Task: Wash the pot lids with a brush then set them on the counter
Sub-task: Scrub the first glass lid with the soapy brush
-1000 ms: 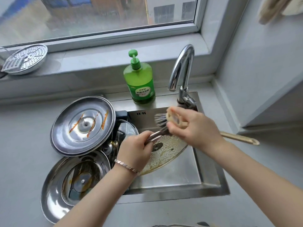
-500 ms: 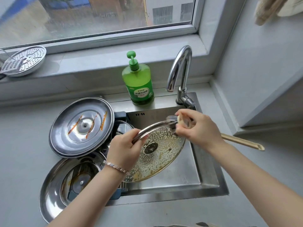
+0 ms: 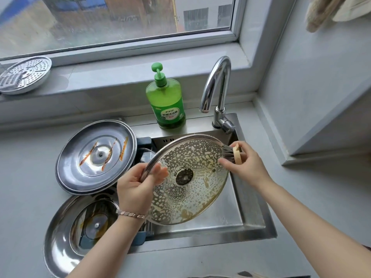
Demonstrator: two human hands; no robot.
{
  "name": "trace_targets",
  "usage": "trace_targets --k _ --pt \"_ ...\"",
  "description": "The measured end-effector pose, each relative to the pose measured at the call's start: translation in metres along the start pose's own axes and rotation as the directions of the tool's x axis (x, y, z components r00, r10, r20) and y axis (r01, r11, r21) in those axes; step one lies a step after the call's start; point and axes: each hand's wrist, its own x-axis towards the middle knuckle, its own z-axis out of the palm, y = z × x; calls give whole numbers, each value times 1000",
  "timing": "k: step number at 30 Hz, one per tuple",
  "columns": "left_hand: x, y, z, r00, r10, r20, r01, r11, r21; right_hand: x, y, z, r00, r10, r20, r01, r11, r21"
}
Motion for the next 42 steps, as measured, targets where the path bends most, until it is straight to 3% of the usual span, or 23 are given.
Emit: trace_targets --k 4,6,7,9,11,13,17,21,23,25,27,29,32,33,36,38,40,42 --pt "-3 -7 -7 996 19 92 -26 997 75 0 -9 -3 990 -125 -59 111 974 -196" --pt "3 -8 -13 976 120 184 -162 959 231 -3 -21 -2 938 -344 -40 312 889 -334" --pt "7 -6 -12 948 196 252 -269 916 298 -6 -30 1 867 -498 0 457 795 -399" --pt "15 0 -3 821 380 426 -553 712 432 -12 -47 13 681 -714 162 683 539 -493" --pt "17 3 11 666 502 553 -746 436 503 -16 -56 28 527 -794 302 774 302 -557" --pt "17 4 20 608 544 578 -788 331 519 -15 -66 34 521 -776 356 749 215 -627" --pt "21 -1 22 609 588 532 -780 323 537 -9 -62 18 648 -701 298 658 319 -682" --pt "23 -1 10 626 627 464 -770 402 496 -5 -52 -8 918 -356 173 370 614 -697" --pt "22 0 11 634 635 442 -765 432 477 -7 -54 -4 881 -443 163 431 615 -660" --pt "20 1 17 612 646 457 -781 401 478 -11 -63 11 732 -651 203 592 460 -661" --pt "20 2 20 595 650 474 -793 376 481 -12 -68 21 659 -712 242 653 382 -655" --pt "22 6 14 606 660 445 -785 402 471 -8 -64 14 714 -674 188 614 474 -631" --pt "24 12 1 623 689 370 -768 448 459 -5 -50 -4 920 -388 49 336 721 -606" --pt "24 13 1 612 696 377 -775 431 462 -6 -47 -4 931 -362 47 319 744 -587" --pt "24 11 7 557 689 463 -811 334 480 -12 -59 10 784 -608 123 541 573 -616" --pt "24 8 9 560 678 476 -810 328 486 -11 -62 16 733 -654 188 615 518 -595" --pt "25 6 4 618 682 392 -768 416 486 -6 -57 11 812 -576 96 531 659 -532" --pt "20 8 -2 756 632 169 -635 648 421 0 -39 0 937 -345 -50 309 889 -339"
